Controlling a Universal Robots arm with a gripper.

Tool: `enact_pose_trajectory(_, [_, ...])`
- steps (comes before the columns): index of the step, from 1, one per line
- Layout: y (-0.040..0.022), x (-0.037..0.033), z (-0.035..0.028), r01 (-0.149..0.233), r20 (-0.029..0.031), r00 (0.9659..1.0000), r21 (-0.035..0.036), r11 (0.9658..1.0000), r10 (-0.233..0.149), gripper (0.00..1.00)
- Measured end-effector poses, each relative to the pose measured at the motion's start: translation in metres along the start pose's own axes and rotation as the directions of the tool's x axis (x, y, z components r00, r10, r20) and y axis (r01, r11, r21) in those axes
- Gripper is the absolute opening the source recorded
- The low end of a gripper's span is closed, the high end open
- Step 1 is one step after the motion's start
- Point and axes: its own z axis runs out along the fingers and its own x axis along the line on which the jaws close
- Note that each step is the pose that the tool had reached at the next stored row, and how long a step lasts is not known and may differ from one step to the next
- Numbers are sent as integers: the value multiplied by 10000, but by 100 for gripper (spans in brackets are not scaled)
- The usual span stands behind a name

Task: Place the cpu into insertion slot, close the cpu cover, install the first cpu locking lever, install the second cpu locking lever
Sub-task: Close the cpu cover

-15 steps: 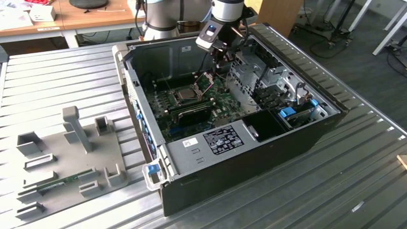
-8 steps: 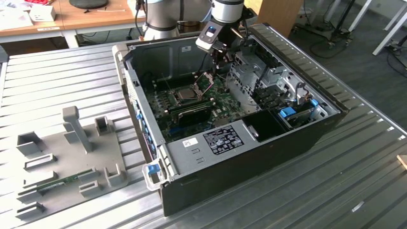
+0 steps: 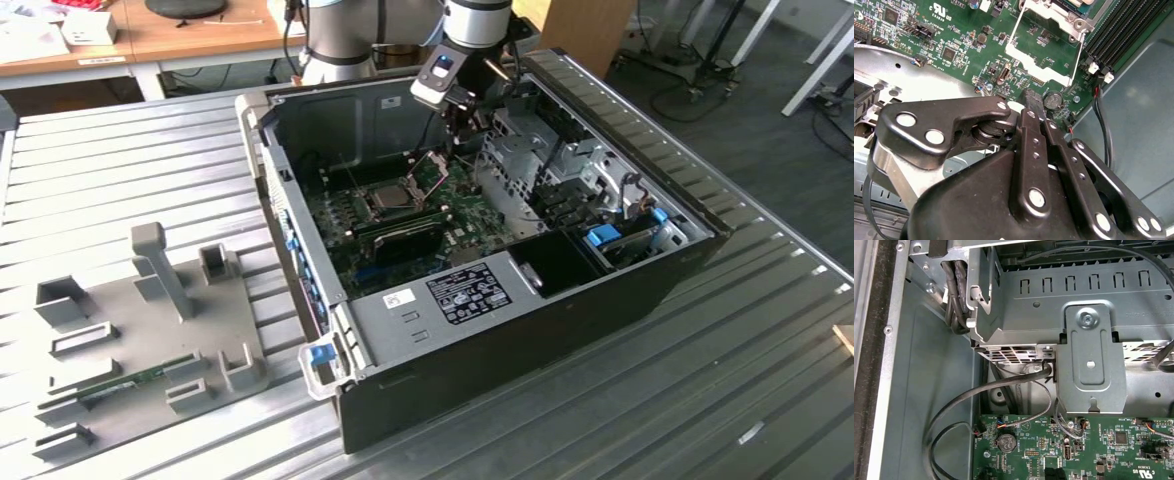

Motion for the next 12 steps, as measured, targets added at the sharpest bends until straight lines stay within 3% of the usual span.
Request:
enact_pose_trajectory(5, [-1,0,16,0,-3,10000,-1,10000,0,10])
enact_pose_trajectory(12, [-18,-2,96,-1,7,10000,-1,10000,1,10])
